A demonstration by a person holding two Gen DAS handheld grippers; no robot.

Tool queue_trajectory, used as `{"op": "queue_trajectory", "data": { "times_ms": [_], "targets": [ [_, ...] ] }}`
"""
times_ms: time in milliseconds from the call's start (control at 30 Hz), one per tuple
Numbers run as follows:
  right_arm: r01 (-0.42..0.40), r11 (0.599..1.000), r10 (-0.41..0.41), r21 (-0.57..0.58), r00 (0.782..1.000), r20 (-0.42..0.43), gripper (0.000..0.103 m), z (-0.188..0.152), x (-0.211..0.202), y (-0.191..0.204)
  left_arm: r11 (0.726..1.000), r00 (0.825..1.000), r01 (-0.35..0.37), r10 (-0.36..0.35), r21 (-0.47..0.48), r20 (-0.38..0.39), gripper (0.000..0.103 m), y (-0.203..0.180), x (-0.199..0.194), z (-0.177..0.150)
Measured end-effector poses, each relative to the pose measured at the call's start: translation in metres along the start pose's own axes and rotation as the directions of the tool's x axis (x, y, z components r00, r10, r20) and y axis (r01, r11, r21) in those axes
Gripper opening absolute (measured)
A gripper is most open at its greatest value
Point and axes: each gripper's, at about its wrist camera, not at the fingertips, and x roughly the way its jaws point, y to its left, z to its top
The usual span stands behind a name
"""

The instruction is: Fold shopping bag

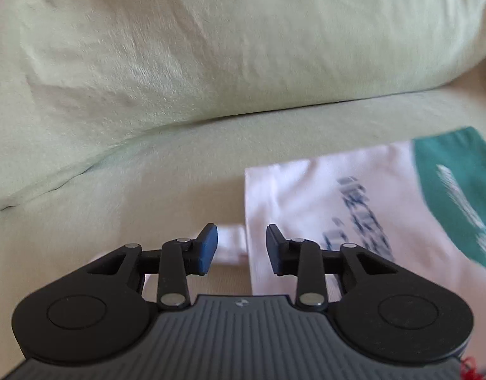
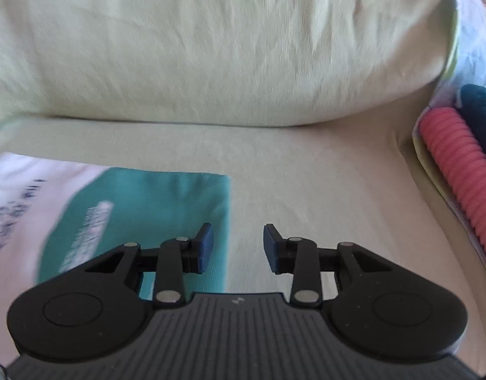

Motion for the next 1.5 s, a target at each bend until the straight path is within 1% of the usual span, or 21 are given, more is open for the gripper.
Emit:
{"op": "queue_trajectory", "data": {
  "times_ms": [133,200,233,300,367,433,567,633,667,700,800,833,900,933,1100,1133,1167,1233,1333,1367,1500],
  "targets": [
    [-0.135,0.991,0.134,-0.022,0.991,-0.025,0.031,-0.042,-0.05,0.041,0.993,0.993,0.114,-0.114,0.027,-0.033,0.044,-0.042,-0.052,-0.044],
    [-0.202,0.979,0.2,-0.032,0.978,-0.056,0.028,-0.066,-0.072,0.064,0.99,0.99,0.131,-0.128,0.05,-0.065,0.046,-0.061,-0.064,-0.065],
    [-0.207,0.978,0.204,-0.039,0.976,-0.078,0.027,-0.074,-0.076,0.07,0.991,0.988,0.128,-0.124,0.044,-0.091,0.046,-0.068,-0.066,-0.078],
    [-0.204,0.977,0.196,-0.053,0.973,-0.124,0.028,-0.088,-0.08,0.079,0.995,0.985,0.1,-0.101,-0.013,-0.137,0.048,-0.069,-0.065,-0.1],
    [-0.165,0.983,0.156,-0.08,0.982,-0.109,0.028,-0.099,-0.088,0.079,0.993,0.99,0.084,-0.093,-0.083,-0.104,0.049,-0.062,-0.071,-0.11],
    [-0.111,0.992,0.103,-0.06,0.988,-0.115,0.028,-0.101,-0.093,0.069,0.989,0.99,0.075,-0.089,-0.128,-0.108,0.049,-0.055,-0.077,-0.113],
    [0.006,1.0,-0.007,-0.007,0.991,-0.135,0.028,-0.101,-0.102,0.04,0.995,0.991,0.037,-0.048,-0.092,-0.128,0.045,-0.053,-0.088,-0.113],
    [0.049,0.999,-0.046,0.012,0.987,-0.153,0.029,-0.098,-0.105,0.032,0.996,0.988,-0.05,0.037,-0.08,-0.152,0.039,-0.053,-0.093,-0.118],
    [0.048,0.999,-0.045,0.018,0.989,-0.138,0.03,-0.098,-0.11,0.03,0.994,0.987,-0.067,0.054,-0.082,-0.15,0.039,-0.05,-0.099,-0.121],
    [0.042,0.999,-0.039,0.023,0.992,-0.118,0.03,-0.098,-0.117,0.03,0.993,0.99,-0.056,0.042,-0.1,-0.137,0.039,-0.046,-0.107,-0.124],
    [-0.037,0.999,0.037,-0.011,0.998,-0.058,0.033,-0.098,-0.133,0.044,0.985,0.994,0.004,-0.022,-0.17,-0.104,0.048,-0.036,-0.122,-0.127],
    [-0.045,0.998,0.043,-0.036,0.997,-0.07,0.036,-0.099,-0.13,0.052,0.983,0.994,0.013,-0.033,-0.183,-0.103,0.047,-0.034,-0.124,-0.127],
    [-0.021,0.998,0.014,-0.051,0.99,-0.141,0.036,-0.105,-0.116,0.061,0.978,0.992,-0.002,-0.024,-0.208,-0.125,0.047,-0.032,-0.129,-0.125],
    [-0.008,0.999,0.001,-0.044,0.989,-0.149,0.037,-0.107,-0.114,0.063,0.975,0.99,-0.011,-0.02,-0.221,-0.137,0.047,-0.03,-0.132,-0.125],
    [0.019,0.999,-0.022,-0.027,0.99,-0.143,0.038,-0.103,-0.133,0.068,0.964,0.983,-0.054,0.005,-0.261,-0.184,0.05,-0.028,-0.146,-0.123],
    [0.01,1.0,-0.013,-0.019,0.993,-0.121,0.044,-0.1,-0.142,0.07,0.962,0.983,-0.055,0.005,-0.267,-0.185,0.054,-0.028,-0.15,-0.123],
    [0.004,1.0,-0.006,-0.013,0.994,-0.106,0.055,-0.098,-0.148,0.07,0.957,0.985,-0.045,-0.005,-0.286,-0.173,0.058,-0.026,-0.154,-0.123],
    [-0.018,1.0,0.017,-0.008,0.997,-0.07,0.071,-0.092,-0.164,0.072,0.94,0.989,-0.034,-0.017,-0.339,-0.148,0.063,-0.014,-0.16,-0.125],
    [-0.038,0.999,0.036,-0.037,0.999,-0.037,0.074,-0.087,-0.178,0.081,0.905,0.988,-0.068,0.003,-0.419,-0.154,0.074,0.023,-0.154,-0.133],
    [-0.039,0.998,0.037,-0.048,0.999,-0.036,0.078,-0.087,-0.179,0.085,0.892,0.988,-0.079,0.01,-0.445,-0.156,0.075,0.035,-0.152,-0.136],
    [-0.045,0.996,0.04,-0.081,0.997,-0.064,0.08,-0.091,-0.169,0.096,0.829,0.985,-0.122,0.036,-0.545,-0.166,0.075,0.084,-0.143,-0.148]
  ]
}}
